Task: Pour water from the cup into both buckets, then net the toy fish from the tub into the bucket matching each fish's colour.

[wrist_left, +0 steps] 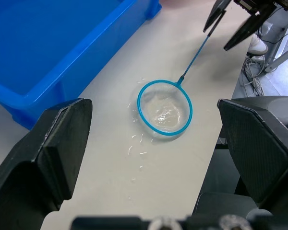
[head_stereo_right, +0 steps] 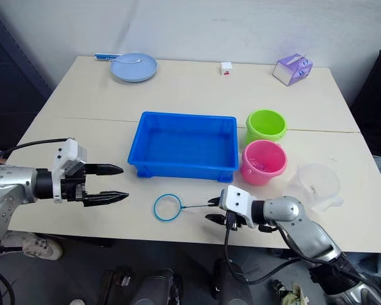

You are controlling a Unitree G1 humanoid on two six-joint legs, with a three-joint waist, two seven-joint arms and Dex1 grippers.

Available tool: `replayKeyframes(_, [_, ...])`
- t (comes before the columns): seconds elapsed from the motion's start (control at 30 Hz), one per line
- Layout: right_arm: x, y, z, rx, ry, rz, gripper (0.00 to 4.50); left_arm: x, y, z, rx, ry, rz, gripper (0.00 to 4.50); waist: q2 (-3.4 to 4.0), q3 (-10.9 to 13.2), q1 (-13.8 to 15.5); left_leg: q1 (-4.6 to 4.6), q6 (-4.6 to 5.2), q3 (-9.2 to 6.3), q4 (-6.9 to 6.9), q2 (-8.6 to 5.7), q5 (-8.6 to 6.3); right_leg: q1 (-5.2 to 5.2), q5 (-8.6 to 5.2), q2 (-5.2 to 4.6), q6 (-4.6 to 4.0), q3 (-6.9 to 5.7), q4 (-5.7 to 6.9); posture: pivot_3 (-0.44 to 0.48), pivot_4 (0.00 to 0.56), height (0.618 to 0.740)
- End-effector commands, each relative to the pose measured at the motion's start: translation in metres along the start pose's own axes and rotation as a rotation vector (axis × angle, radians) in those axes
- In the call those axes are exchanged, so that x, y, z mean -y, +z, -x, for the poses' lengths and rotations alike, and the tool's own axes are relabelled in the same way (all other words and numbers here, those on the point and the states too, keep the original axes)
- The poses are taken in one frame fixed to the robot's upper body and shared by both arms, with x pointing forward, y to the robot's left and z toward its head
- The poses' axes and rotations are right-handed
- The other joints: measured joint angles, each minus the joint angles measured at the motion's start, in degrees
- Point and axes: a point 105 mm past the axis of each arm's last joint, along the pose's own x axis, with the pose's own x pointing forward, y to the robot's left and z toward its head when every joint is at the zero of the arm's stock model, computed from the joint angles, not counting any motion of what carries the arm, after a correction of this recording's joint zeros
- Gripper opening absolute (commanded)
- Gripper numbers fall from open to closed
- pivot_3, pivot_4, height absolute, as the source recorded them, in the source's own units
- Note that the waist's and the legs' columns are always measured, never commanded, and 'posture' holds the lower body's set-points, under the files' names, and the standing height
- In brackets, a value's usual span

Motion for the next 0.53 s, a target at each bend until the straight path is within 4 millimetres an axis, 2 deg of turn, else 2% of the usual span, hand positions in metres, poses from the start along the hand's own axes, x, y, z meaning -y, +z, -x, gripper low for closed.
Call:
replayKeyframes(0.03, [0.012,0.03,0.038,0.081,-0.129,0.015,4.41,-0.005,0.018,0.001,0.096,0.001,-0.017,4.5,0.02,0.0,0.4,-0.02,0.0,-0.02,0.0,-0.01,0.0,0.0,0.0,-0.01,0.0,-0.02,0.01,0.0,0.15,0.739])
replayKeyframes(0.1, [0.019,0.038,0.067,0.095,-0.25,-0.031,4.41,-0.013,0.026,0.001,0.163,0.011,-0.01,4.5,0.01,0.0,0.8,-0.03,0.0,-0.03,0.02,-0.02,0.0,0.01,0.0,-0.01,0.0,-0.03,-0.01,0.0,0.15,0.739])
replayKeyframes(0.13, [0.02,0.04,0.076,0.095,-0.284,-0.047,4.41,-0.015,0.028,0.002,0.182,0.014,-0.008,4.5,-0.02,0.0,0.8,-0.03,-0.01,-0.04,0.02,-0.02,-0.01,0.03,0.0,-0.01,0.0,-0.04,-0.02,0.0,0.15,0.739])
replayKeyframes(0.2, [0.021,0.037,0.112,0.059,-0.416,-0.088,4.41,-0.026,0.033,0.002,0.225,0.032,0.004,4.5,-0.02,0.0,1.2,0.02,-0.02,-0.04,0.02,-0.01,-0.01,0.07,0.0,0.02,0.0,-0.04,-0.03,0.0,0.15,0.739])
replayKeyframes(0.3, [0.014,0.029,0.153,-0.019,-0.573,-0.139,4.41,-0.039,0.035,0.002,0.251,0.056,0.006,4.5,-0.03,0.0,1.5,0.04,-0.03,-0.06,-0.07,0.01,-0.02,0.11,0.0,0.1,0.0,-0.07,-0.09,0.0,0.15,0.739])
replayKeyframes(0.4, [0.009,0.021,0.184,-0.085,-0.694,-0.167,4.41,-0.047,0.035,0.002,0.253,0.068,-0.001,4.5,-0.07,0.0,1.5,0.1,-0.03,-0.04,-0.08,-0.01,-0.02,0.21,0.0,0.12,0.0,-0.07,-0.13,0.0,0.15,0.739])
replayKeyframes(0.47, [0.006,0.02,0.205,-0.065,-0.794,-0.201,4.41,-0.054,0.038,0.002,0.264,0.09,-0.02,4.5,-0.1,-0.1,1.1,0.27,-0.02,-0.02,-0.09,-0.02,-0.02,0.42,0.0,0.14,0.0,-0.03,-0.17,0.0,0.15,0.739])
replayKeyframes(0.53, [0.002,0.022,0.212,-0.028,-0.835,-0.231,4.41,-0.056,0.042,0.001,0.287,0.072,-0.026,4.5,-0.1,-0.1,1.2,0.33,-0.03,-0.01,-0.1,0.0,-0.02,0.45,0.0,0.15,0.0,-0.01,-0.14,0.0,0.15,0.739])
